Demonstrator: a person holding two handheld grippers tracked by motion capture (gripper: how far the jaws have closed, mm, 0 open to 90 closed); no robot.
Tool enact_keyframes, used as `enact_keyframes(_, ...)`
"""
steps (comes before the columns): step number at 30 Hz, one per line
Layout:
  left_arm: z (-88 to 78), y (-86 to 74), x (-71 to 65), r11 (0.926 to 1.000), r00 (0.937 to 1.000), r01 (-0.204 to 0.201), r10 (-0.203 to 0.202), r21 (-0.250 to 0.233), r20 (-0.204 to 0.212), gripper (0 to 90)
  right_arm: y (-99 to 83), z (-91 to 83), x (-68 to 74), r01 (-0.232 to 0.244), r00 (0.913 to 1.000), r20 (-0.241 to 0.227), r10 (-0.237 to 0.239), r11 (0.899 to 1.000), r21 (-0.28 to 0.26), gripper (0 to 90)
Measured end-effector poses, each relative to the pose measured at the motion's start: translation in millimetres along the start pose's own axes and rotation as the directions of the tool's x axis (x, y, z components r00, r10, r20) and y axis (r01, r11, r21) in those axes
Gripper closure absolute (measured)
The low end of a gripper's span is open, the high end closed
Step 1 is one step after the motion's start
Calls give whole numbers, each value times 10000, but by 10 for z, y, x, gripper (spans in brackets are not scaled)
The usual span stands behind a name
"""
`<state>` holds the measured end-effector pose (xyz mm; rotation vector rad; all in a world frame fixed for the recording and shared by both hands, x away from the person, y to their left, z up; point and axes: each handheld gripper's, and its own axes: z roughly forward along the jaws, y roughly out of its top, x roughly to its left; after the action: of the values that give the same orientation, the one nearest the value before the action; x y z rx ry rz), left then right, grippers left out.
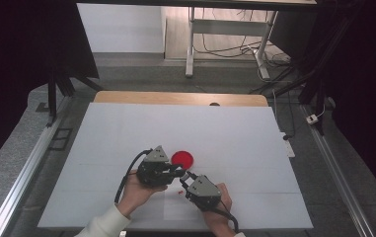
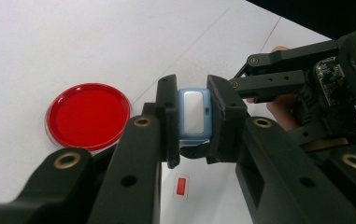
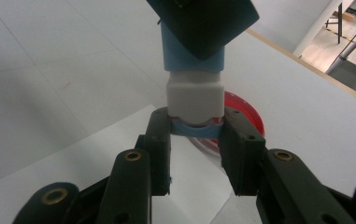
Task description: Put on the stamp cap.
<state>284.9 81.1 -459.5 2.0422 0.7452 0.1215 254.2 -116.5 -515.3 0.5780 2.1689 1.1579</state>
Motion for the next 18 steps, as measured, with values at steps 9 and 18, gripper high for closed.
enact_keyframes(9, 30, -15, 13, 9998, 10000, 17, -19, 205, 67, 759, 11, 8, 21, 316, 9995, -4, -316, 9994, 139, 647)
enact_keyframes(18, 65, -39, 18, 9997, 9999, 119, -121, 198, 98, 760, 14, 3, 22, 401, 9992, -36, -401, 9990, 200, 647)
